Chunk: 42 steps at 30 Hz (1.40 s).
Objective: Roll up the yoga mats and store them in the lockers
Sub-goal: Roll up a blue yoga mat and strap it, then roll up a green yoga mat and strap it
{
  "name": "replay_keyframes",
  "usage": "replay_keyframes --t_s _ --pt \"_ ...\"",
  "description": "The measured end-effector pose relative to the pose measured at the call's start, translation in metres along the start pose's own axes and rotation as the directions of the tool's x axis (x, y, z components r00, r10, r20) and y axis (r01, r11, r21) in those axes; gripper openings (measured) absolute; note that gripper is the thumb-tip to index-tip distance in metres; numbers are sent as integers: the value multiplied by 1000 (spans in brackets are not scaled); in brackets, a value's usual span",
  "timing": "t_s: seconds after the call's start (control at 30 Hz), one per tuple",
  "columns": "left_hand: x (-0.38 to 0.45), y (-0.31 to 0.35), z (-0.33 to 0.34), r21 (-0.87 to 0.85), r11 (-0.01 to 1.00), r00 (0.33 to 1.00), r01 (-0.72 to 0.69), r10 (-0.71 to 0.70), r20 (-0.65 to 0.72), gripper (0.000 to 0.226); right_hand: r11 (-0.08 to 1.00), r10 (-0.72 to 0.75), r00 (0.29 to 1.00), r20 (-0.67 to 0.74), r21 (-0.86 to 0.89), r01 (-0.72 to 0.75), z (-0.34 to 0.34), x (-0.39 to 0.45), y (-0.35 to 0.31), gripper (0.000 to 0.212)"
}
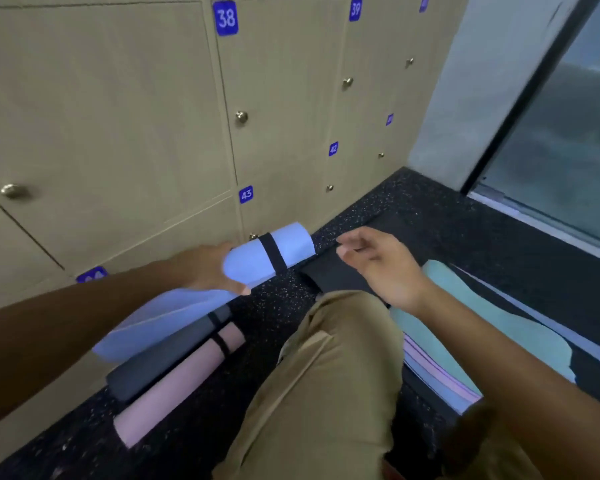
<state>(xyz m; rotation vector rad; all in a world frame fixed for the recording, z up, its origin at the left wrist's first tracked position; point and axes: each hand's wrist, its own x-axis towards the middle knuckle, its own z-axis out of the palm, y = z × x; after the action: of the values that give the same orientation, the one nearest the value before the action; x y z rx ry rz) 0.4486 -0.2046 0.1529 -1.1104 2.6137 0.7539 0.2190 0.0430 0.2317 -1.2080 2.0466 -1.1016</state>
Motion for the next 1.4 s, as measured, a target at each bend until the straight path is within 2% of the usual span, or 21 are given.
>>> replay_keyframes --t_s 0.1,0.23,0.3,0.43,0.6,0.73,0.77,0.87,0.97,1.07,1.2,1.4 --pt "-1 -52 29 -54 992 993 110 -112 -31 136 999 -4 997 72 -41 7 31 25 2 16" --pt "-3 -103 63 -94 968 972 231 -233 -12 130 995 16 985 169 -97 0 73 51 10 19" --pt "-4 -127 77 -155 957 968 245 -250 -11 134 993 35 975 221 -117 -9 96 65 17 19" --pt "11 -195 114 -212 922 939 325 -341 -41 156 983 95 942 321 -178 -38 136 87 32 21" --pt "23 -214 121 -190 898 912 396 -409 -35 133 974 141 920 365 -216 -63 170 94 61 22" --pt "54 -259 155 -100 858 861 504 -509 -20 159 963 192 902 386 -249 -98 182 97 80 17" --pt "55 -257 159 -70 856 857 513 -515 -22 157 966 187 907 377 -237 -101 182 98 80 15" --pt "56 -234 164 -4 851 851 525 -525 -9 132 970 175 916 361 -224 -97 181 100 83 11" --pt "67 -233 184 37 853 854 520 -521 3 126 965 182 904 386 -249 -88 182 98 91 12" --pt "76 -236 203 43 825 825 564 -565 6 116 963 188 899 395 -253 -90 184 103 97 13" --pt "80 -245 211 -46 817 818 575 -574 25 103 967 201 905 375 -224 -122 185 111 96 11" --pt "80 -251 208 -90 847 850 524 -527 -6 87 969 199 908 369 -214 -125 182 117 100 9"
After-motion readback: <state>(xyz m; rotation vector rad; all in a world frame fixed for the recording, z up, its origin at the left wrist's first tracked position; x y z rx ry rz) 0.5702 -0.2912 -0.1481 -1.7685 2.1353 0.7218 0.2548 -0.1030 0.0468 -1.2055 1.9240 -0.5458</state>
